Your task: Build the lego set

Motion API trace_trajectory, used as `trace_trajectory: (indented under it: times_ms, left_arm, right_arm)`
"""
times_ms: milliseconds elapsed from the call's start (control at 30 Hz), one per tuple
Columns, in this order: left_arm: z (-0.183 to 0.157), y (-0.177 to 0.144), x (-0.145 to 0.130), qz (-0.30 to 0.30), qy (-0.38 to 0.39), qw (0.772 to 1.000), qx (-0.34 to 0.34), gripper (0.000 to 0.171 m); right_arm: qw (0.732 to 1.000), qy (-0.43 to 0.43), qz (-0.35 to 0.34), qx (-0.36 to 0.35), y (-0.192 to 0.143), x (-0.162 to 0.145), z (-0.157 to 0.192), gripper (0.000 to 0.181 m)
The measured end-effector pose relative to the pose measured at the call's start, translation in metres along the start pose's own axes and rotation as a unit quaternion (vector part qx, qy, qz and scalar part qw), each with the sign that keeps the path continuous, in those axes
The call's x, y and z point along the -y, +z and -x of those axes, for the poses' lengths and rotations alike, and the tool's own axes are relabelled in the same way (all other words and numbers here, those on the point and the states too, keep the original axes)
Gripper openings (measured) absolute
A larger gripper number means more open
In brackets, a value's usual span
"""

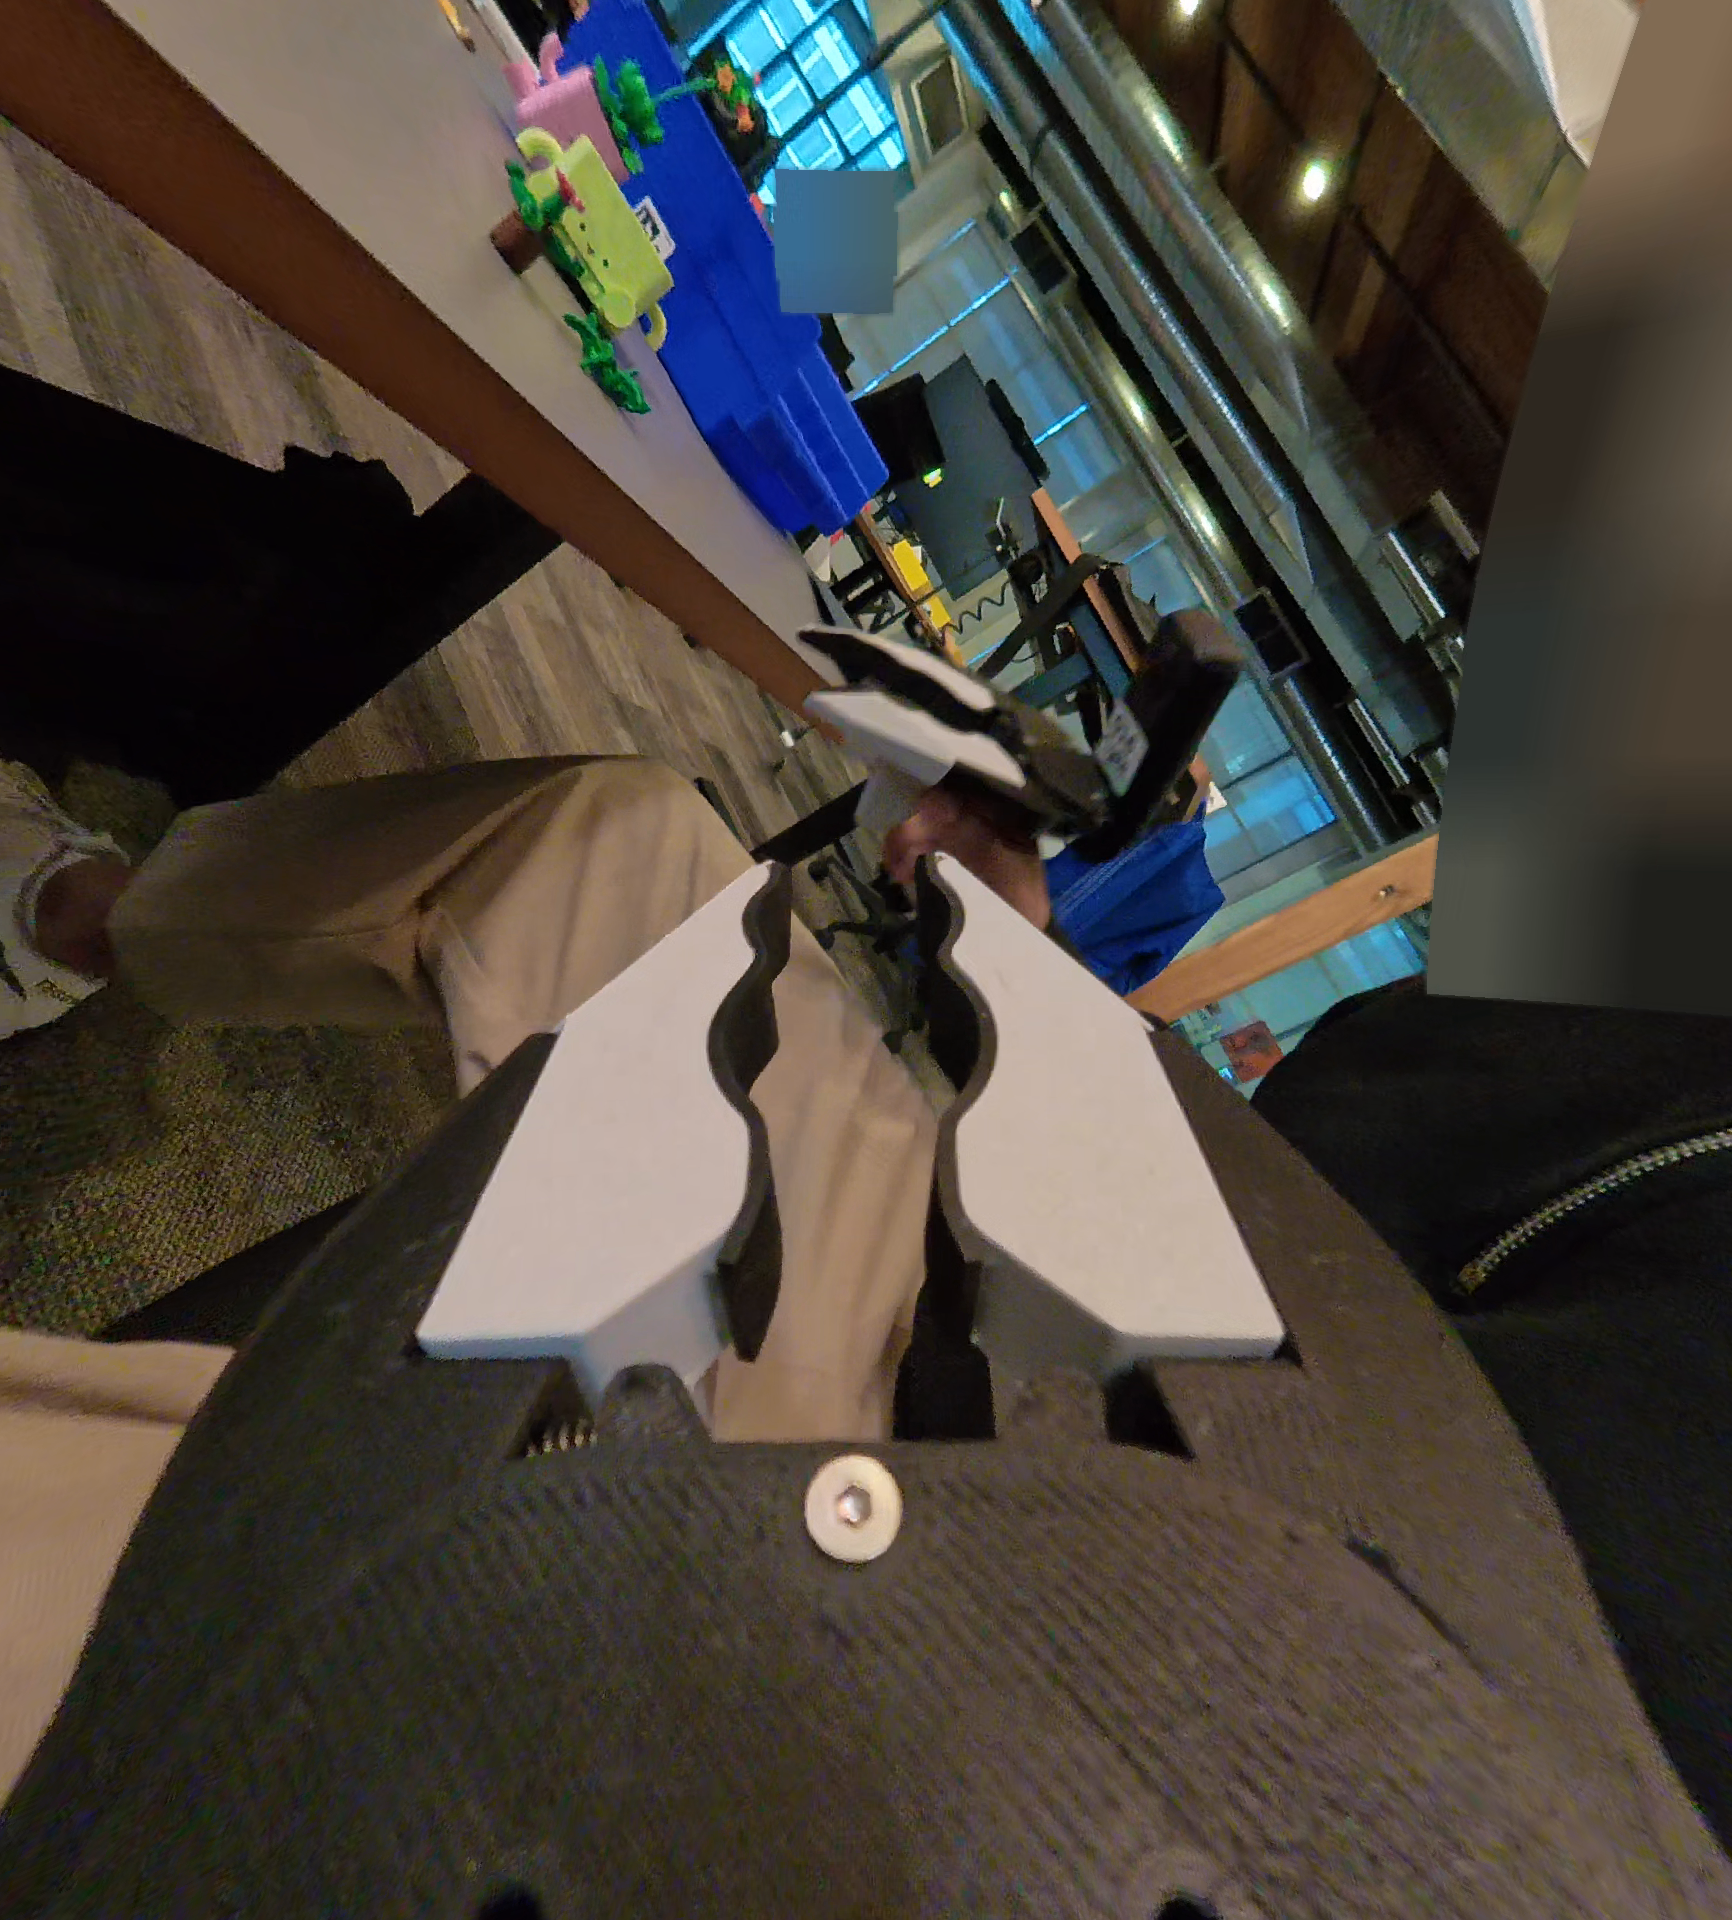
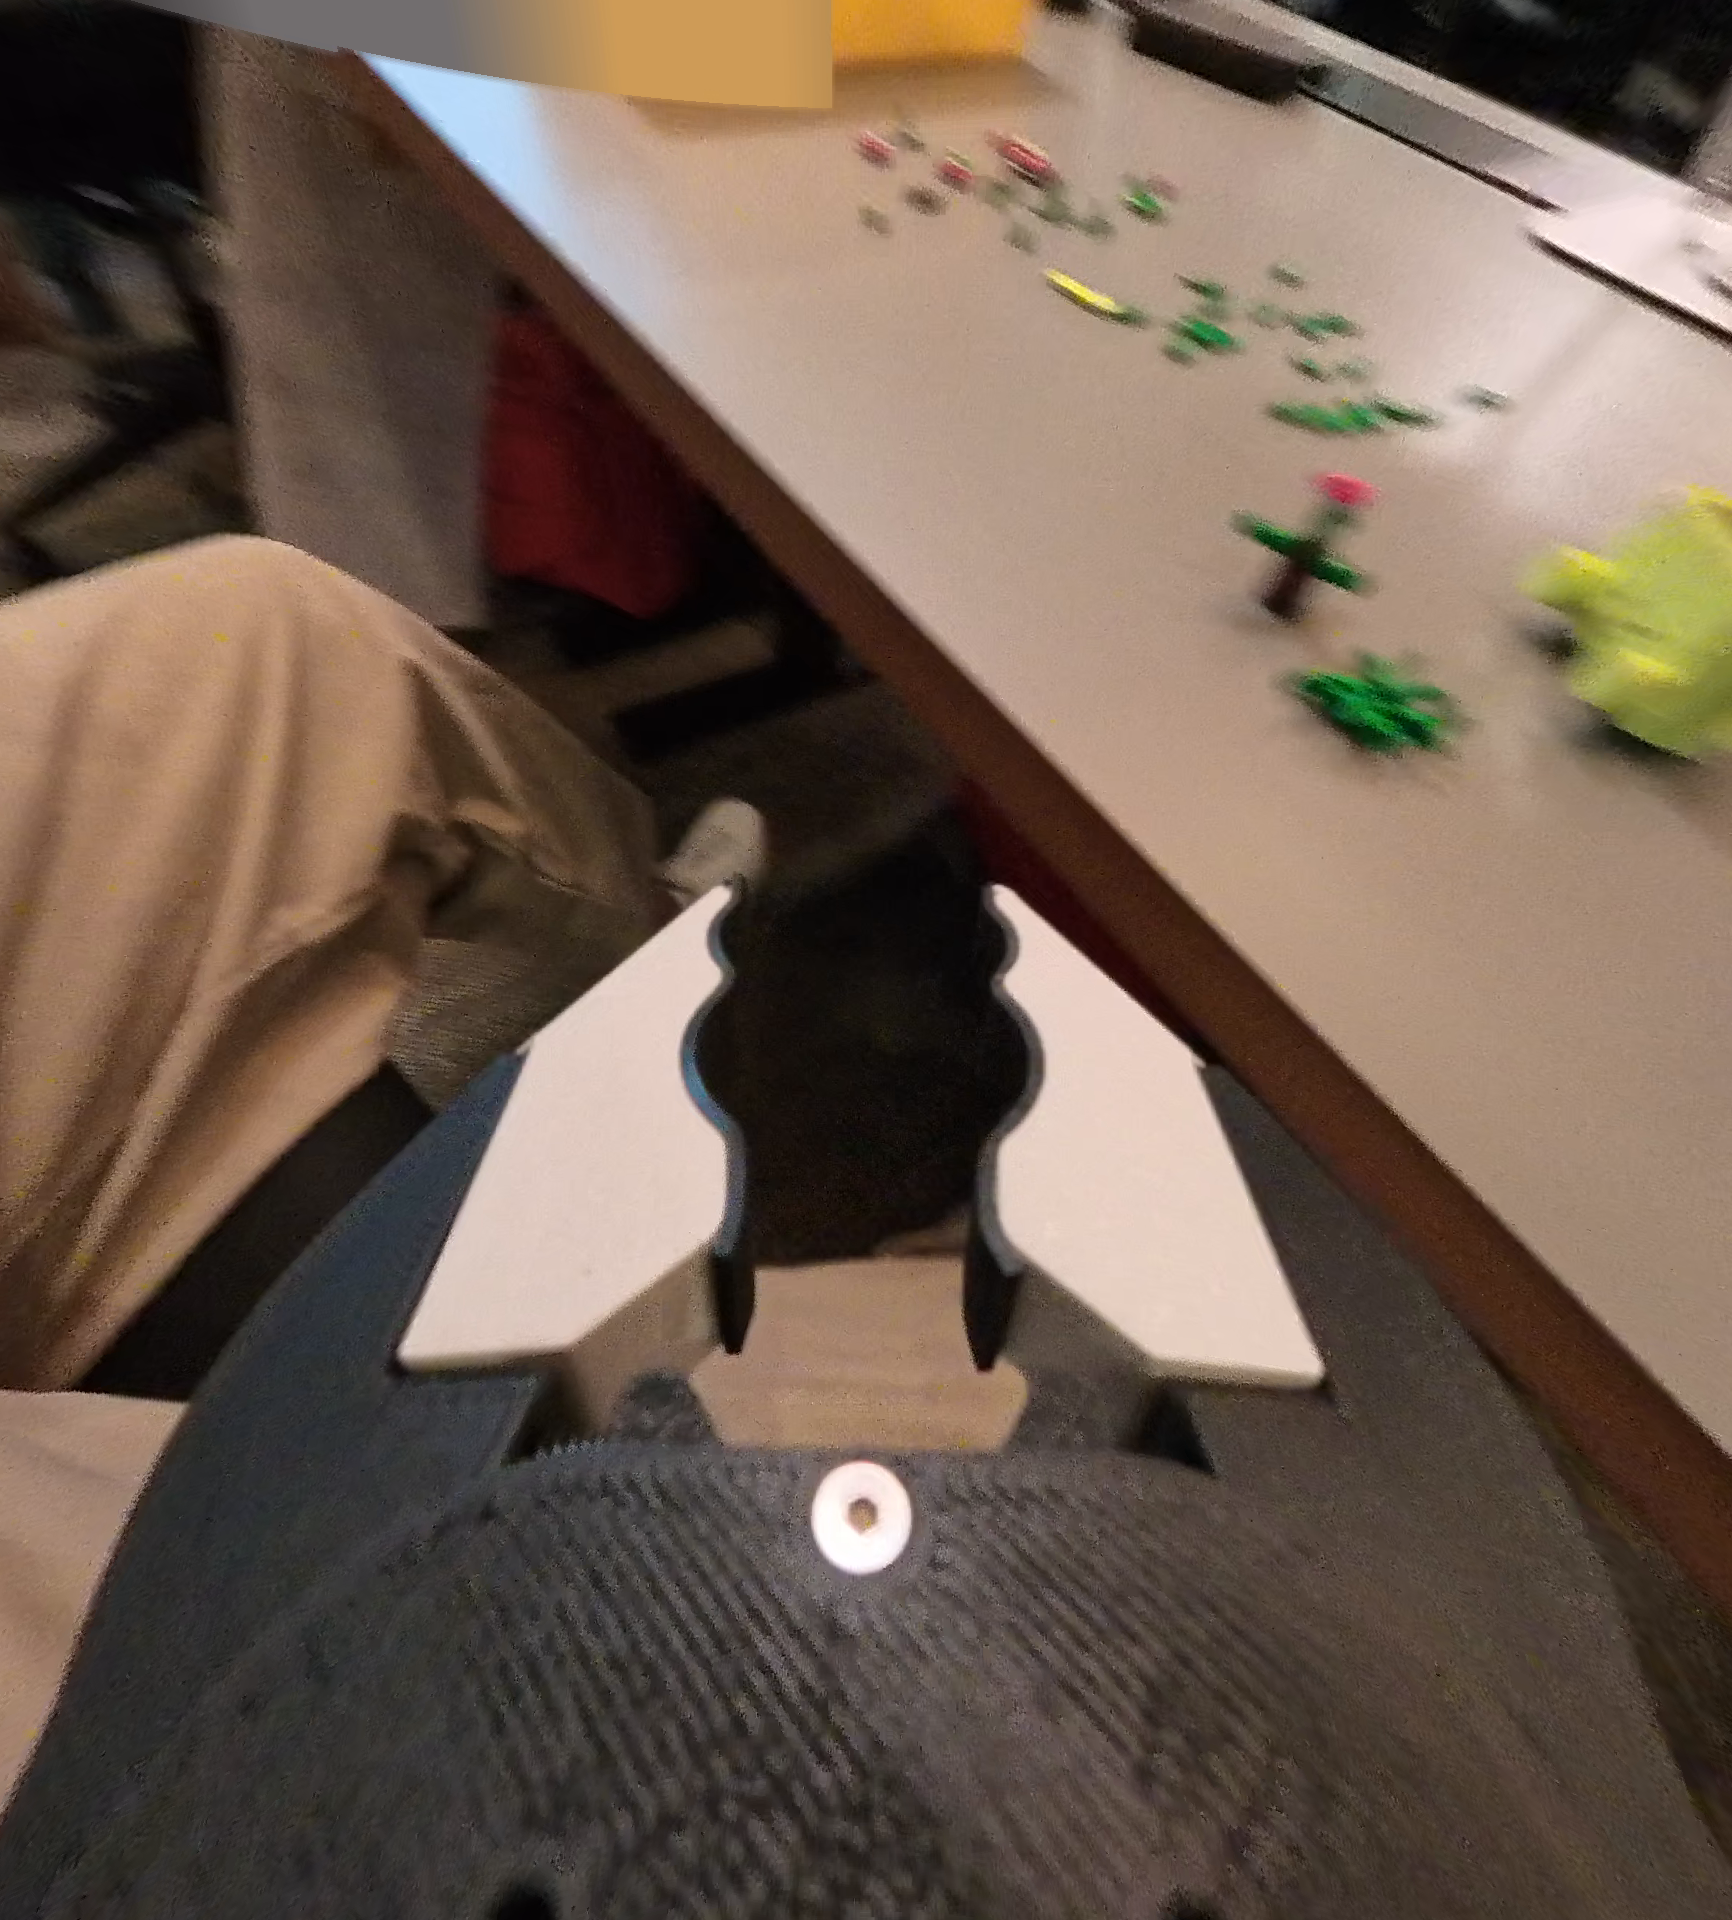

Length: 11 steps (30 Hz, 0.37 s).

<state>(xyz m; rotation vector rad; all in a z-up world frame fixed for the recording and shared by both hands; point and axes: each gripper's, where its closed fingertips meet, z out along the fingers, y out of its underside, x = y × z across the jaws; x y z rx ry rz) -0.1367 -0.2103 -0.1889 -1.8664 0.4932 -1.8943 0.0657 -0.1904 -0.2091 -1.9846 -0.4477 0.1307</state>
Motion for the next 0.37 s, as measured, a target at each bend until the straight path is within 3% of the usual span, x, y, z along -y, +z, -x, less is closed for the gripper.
trace_trajectory:
  times_ms: [67, 133, 167, 233, 300, 367]
  left_arm:
    - [0.003, -0.009, 0.009, -0.005, 0.013, 1.0, 0.018, 0.026]
    - [0.006, -0.021, 0.026, -0.012, 0.037, 0.998, 0.04, 0.025]
    - [0.01, -0.029, 0.036, -0.017, 0.053, 0.997, 0.053, 0.025]
    - [0.018, -0.051, 0.058, -0.032, 0.08, 0.993, 0.084, 0.025]
    - [0.03, -0.089, 0.073, -0.067, 0.093, 0.984, 0.136, 0.027]
    - [0.042, -0.144, 0.085, -0.142, 0.085, 0.966, 0.2, 0.025]
  right_arm:
    - [0.996, -0.026, -0.027, 0.08, 0.032, 0.0, 0.042, 0.043]
    - [0.988, -0.064, 0.0, 0.143, 0.079, -0.021, 0.078, 0.046]
    - [0.978, -0.088, 0.028, 0.186, 0.105, -0.04, 0.097, 0.032]
    - [0.938, -0.131, 0.104, 0.303, 0.159, -0.091, 0.139, 0.004]
    - [0.89, -0.125, 0.21, 0.385, 0.209, -0.154, 0.162, 0.001]
    - [0.871, -0.11, 0.273, 0.394, 0.266, -0.214, 0.155, 0.0]
